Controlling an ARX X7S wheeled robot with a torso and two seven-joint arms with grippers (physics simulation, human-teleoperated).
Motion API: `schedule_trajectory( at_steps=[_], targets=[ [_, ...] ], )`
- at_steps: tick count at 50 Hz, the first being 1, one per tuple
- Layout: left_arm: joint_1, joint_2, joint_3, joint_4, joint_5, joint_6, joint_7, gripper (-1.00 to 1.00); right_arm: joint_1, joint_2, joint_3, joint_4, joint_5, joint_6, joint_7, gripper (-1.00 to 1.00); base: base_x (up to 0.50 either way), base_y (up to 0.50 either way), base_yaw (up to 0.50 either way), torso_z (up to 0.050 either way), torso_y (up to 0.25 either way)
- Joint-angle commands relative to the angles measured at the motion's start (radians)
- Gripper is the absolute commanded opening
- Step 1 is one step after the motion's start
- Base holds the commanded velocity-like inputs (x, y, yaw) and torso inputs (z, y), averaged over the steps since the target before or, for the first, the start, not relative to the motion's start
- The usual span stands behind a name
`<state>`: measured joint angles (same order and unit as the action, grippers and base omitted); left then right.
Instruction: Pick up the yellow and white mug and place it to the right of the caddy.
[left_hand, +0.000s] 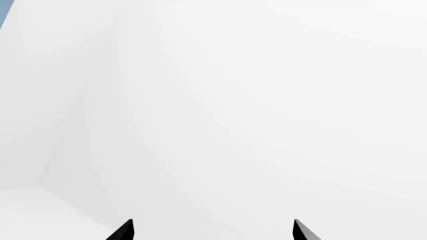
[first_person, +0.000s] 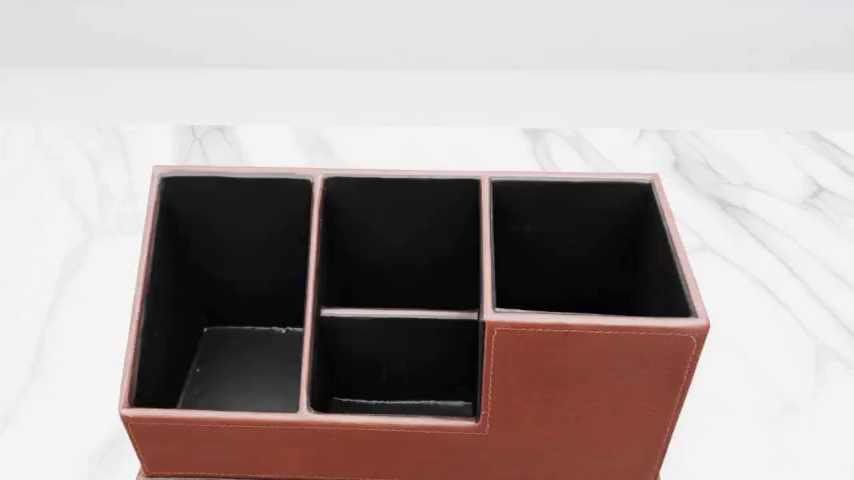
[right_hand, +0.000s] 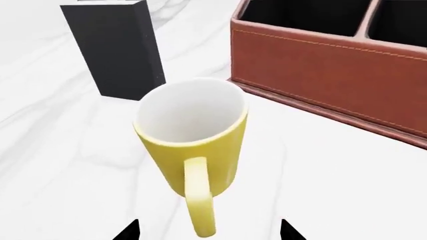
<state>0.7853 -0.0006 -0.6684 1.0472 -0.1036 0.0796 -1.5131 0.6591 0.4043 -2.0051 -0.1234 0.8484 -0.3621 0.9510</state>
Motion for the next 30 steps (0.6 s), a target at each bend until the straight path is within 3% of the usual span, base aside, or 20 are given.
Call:
schedule_trajectory(
  at_steps=[1,30],
  targets=[
    [0.0,0.0,0.001,0.0,0.002,0.0,0.0,1.0,-0.01,-0.013,0.014,0.048,0.022,-0.009,-0.038,1.0,0.0,0.0,0.0,0.0,0.0],
    [0.0,0.0,0.011,0.0,0.009,-0.001,0.002,1.0,0.023,-0.059,0.014,0.108,0.012,0.046,-0.092,1.0,0.0,0.0,0.0,0.0,0.0]
  ],
)
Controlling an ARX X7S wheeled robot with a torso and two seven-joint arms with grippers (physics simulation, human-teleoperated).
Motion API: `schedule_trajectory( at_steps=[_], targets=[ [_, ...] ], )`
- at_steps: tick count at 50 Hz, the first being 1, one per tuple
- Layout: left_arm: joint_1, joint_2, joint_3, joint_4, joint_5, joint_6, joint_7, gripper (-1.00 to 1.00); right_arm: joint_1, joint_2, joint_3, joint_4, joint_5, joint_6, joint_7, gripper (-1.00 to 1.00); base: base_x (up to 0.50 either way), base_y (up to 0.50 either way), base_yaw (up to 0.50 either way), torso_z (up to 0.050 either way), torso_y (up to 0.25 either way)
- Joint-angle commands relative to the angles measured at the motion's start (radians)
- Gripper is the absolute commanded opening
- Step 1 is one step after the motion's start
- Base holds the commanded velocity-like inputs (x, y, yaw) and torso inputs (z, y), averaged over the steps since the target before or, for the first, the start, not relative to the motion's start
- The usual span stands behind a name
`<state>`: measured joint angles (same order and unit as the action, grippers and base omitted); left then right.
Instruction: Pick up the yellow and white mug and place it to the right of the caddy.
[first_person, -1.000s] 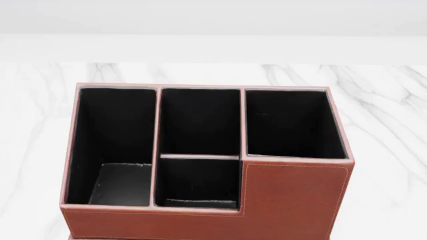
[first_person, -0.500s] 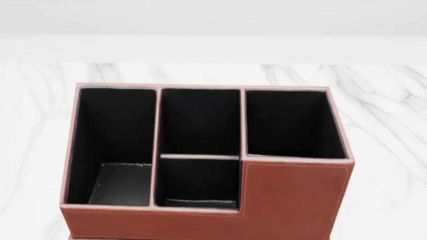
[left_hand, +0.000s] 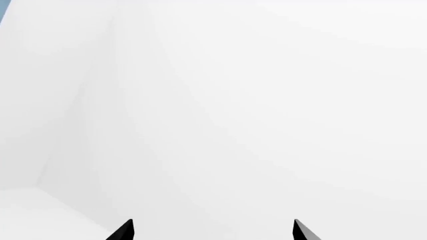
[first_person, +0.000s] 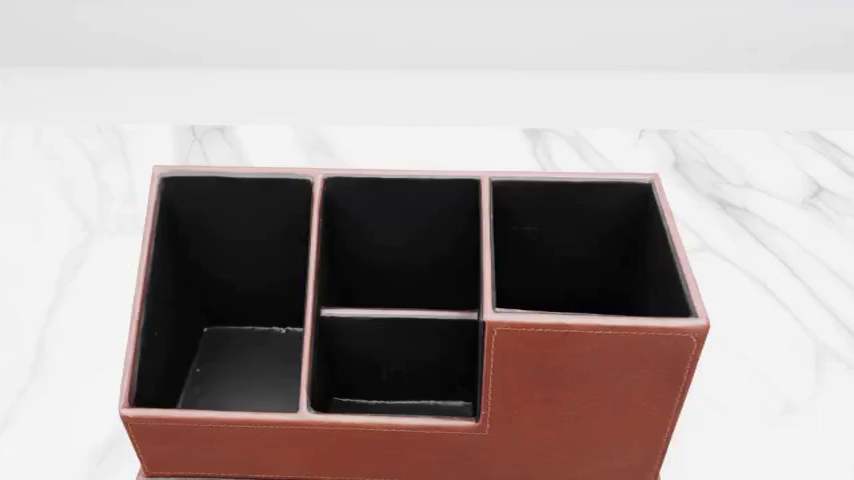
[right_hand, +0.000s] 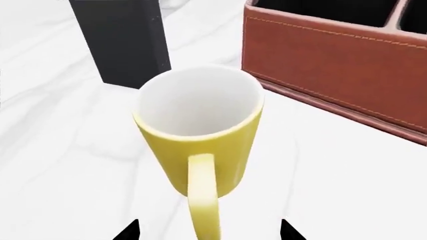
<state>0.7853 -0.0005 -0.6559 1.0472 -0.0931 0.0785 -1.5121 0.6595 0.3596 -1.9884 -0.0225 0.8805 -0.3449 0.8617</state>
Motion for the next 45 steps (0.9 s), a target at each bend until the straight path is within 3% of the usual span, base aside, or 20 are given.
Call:
schedule_trajectory(
  at_steps=[1,42,43,45],
  targets=[
    [0.0,0.0,-0.002,0.0,-0.002,0.0,0.001,1.0,0.024,-0.018,-0.004,0.008,-0.024,0.034,0.0,1.0,0.0,0.0,0.0,0.0,0.0],
    [0.0,0.0,-0.008,0.0,-0.006,0.0,0.005,1.0,0.007,-0.072,0.033,0.15,0.015,0.039,-0.106,1.0,0.0,0.0,0.0,0.0,0.0],
    [0.0,0.0,-0.008,0.0,-0.006,0.0,0.005,1.0,0.007,-0.071,0.036,0.149,0.011,0.038,-0.095,-1.0,0.0,0.0,0.0,0.0,0.0],
    [0.0,0.0,-0.007,0.0,-0.005,0.0,0.005,1.0,0.009,-0.07,0.028,0.139,-0.006,0.038,-0.098,-1.0,0.0,0.0,0.0,0.0,0.0]
  ],
)
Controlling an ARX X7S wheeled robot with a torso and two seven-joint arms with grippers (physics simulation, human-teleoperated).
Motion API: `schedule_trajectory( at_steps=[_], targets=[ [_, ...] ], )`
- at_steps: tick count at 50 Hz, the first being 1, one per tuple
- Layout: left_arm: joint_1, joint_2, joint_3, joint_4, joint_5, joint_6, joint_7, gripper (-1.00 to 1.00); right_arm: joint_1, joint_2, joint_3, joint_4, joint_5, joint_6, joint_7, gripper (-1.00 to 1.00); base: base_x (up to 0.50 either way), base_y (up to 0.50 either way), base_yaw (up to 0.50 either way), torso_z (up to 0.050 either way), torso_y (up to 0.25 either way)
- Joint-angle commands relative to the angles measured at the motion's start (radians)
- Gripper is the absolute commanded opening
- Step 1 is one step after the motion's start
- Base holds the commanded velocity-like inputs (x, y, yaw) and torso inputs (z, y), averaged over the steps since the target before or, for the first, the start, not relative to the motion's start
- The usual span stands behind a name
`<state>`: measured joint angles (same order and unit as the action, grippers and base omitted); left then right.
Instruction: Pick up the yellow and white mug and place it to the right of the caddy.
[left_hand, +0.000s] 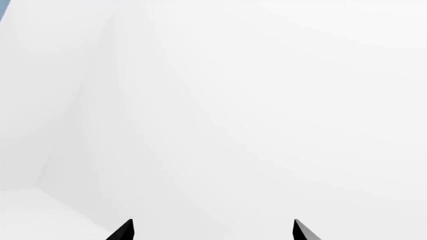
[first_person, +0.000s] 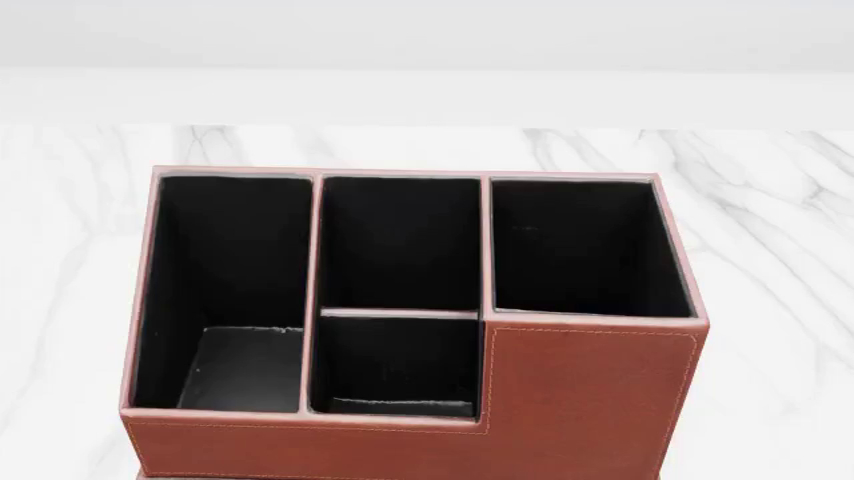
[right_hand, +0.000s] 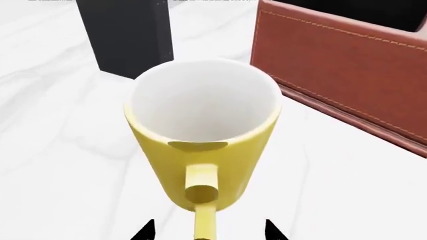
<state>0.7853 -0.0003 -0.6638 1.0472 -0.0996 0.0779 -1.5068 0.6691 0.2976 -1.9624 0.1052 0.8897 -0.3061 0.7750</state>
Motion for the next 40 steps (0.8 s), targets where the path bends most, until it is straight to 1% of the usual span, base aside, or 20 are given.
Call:
schedule_trajectory(
  at_steps=[1,11,16,20,26,29,40],
  targets=[
    [0.0,0.0,0.001,0.0,0.002,0.001,-0.001,1.0,-0.002,-0.009,0.002,0.012,-0.017,0.002,-0.007,-1.0,0.0,0.0,0.0,0.0,0.0],
    [0.0,0.0,0.003,0.0,0.004,0.0,-0.002,1.0,-0.001,-0.004,0.009,0.003,-0.024,0.005,0.006,-1.0,0.0,0.0,0.0,0.0,0.0],
    [0.0,0.0,0.017,0.0,0.016,-0.003,-0.004,1.0,0.008,0.005,0.007,-0.026,-0.051,0.014,0.038,-1.0,0.0,0.0,0.0,0.0,0.0],
    [0.0,0.0,0.015,0.0,0.016,-0.002,-0.004,1.0,0.05,0.038,0.006,-0.151,-0.112,0.034,0.125,-1.0,0.0,0.0,0.0,0.0,0.0],
    [0.0,0.0,0.005,0.0,0.004,-0.001,-0.004,1.0,0.096,0.076,0.009,-0.318,-0.151,0.061,0.199,-1.0,0.0,0.0,0.0,0.0,0.0],
    [0.0,0.0,0.007,0.0,0.006,-0.001,-0.004,1.0,0.126,0.097,0.012,-0.41,-0.194,0.09,0.262,-1.0,0.0,0.0,0.0,0.0,0.0],
    [0.0,0.0,0.021,0.0,0.019,-0.002,-0.006,1.0,0.187,0.12,0.005,-0.587,-0.266,0.17,0.338,-1.0,0.0,0.0,0.0,0.0,0.0]
  ],
)
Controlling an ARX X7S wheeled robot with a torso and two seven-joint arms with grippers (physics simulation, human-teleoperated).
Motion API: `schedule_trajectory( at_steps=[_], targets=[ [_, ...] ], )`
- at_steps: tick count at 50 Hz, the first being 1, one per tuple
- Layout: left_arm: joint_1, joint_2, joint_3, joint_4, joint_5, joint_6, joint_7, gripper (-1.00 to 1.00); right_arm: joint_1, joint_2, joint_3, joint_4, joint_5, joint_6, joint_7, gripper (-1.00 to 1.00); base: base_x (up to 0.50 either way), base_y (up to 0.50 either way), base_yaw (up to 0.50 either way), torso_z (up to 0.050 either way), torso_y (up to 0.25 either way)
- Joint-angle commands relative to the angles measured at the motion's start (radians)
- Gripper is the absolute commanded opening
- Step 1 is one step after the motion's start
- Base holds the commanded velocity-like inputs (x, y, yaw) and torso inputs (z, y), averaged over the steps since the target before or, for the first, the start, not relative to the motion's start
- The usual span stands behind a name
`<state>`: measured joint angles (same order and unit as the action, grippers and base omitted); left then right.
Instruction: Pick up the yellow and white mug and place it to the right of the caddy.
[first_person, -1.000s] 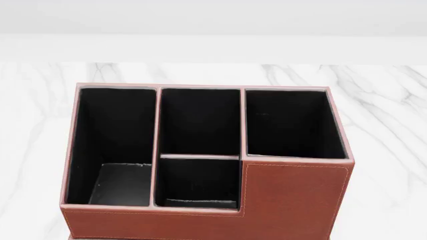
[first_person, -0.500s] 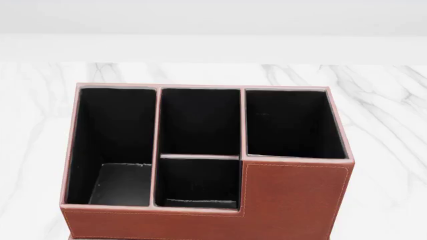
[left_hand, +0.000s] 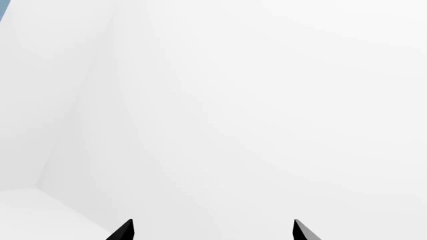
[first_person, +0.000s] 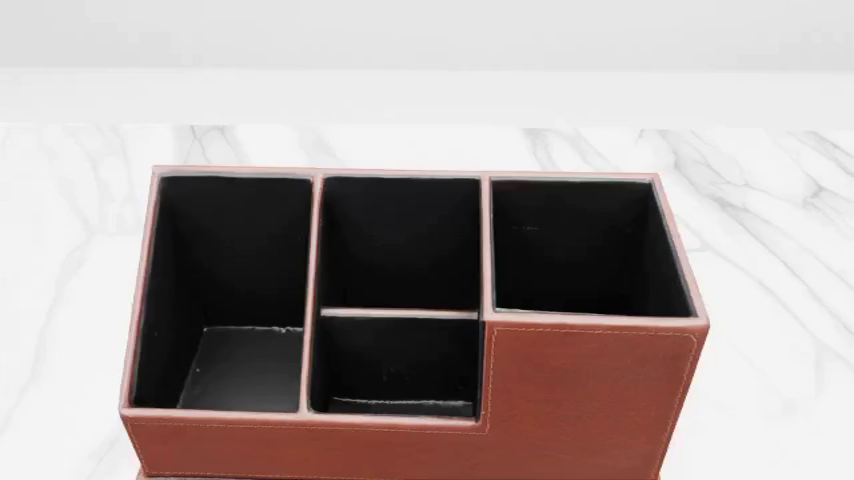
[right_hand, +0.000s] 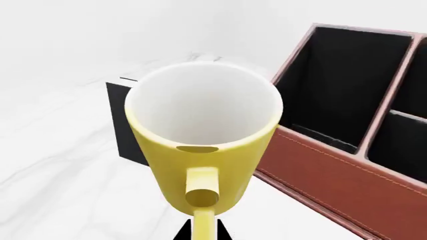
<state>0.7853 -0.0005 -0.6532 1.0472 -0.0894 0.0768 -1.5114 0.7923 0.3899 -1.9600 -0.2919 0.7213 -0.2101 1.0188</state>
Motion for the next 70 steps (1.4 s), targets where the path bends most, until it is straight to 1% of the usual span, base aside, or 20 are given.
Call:
schedule_trajectory(
  at_steps=[1,13,29,34,47,70],
  targets=[
    [0.0,0.0,0.007,0.0,0.007,-0.001,-0.001,1.0,0.068,0.027,0.002,-0.2,-0.103,0.082,0.1,-1.0,0.0,0.0,0.0,0.0,0.0],
    [0.0,0.0,0.007,0.0,0.007,0.001,-0.002,1.0,0.116,0.028,0.006,-0.334,-0.147,0.183,0.179,-1.0,0.0,0.0,0.0,0.0,0.0],
    [0.0,0.0,-0.002,0.0,-0.002,0.002,0.002,1.0,0.177,0.084,0.064,-0.464,-0.165,0.281,0.303,-1.0,0.0,0.0,0.0,0.0,0.001],
    [0.0,0.0,-0.003,0.0,-0.002,0.002,0.001,1.0,0.202,0.156,0.116,-0.501,-0.162,0.249,0.337,-1.0,0.0,0.0,0.0,0.0,0.0],
    [0.0,0.0,-0.003,0.0,-0.003,0.001,0.003,1.0,0.249,0.282,0.195,-0.571,-0.157,0.234,0.398,-1.0,0.0,0.0,0.0,0.0,0.0],
    [0.0,0.0,0.008,0.0,0.009,0.003,0.005,1.0,0.287,0.392,0.262,-0.685,-0.163,0.282,0.462,-1.0,0.0,0.0,0.0,0.0,0.0]
  ],
)
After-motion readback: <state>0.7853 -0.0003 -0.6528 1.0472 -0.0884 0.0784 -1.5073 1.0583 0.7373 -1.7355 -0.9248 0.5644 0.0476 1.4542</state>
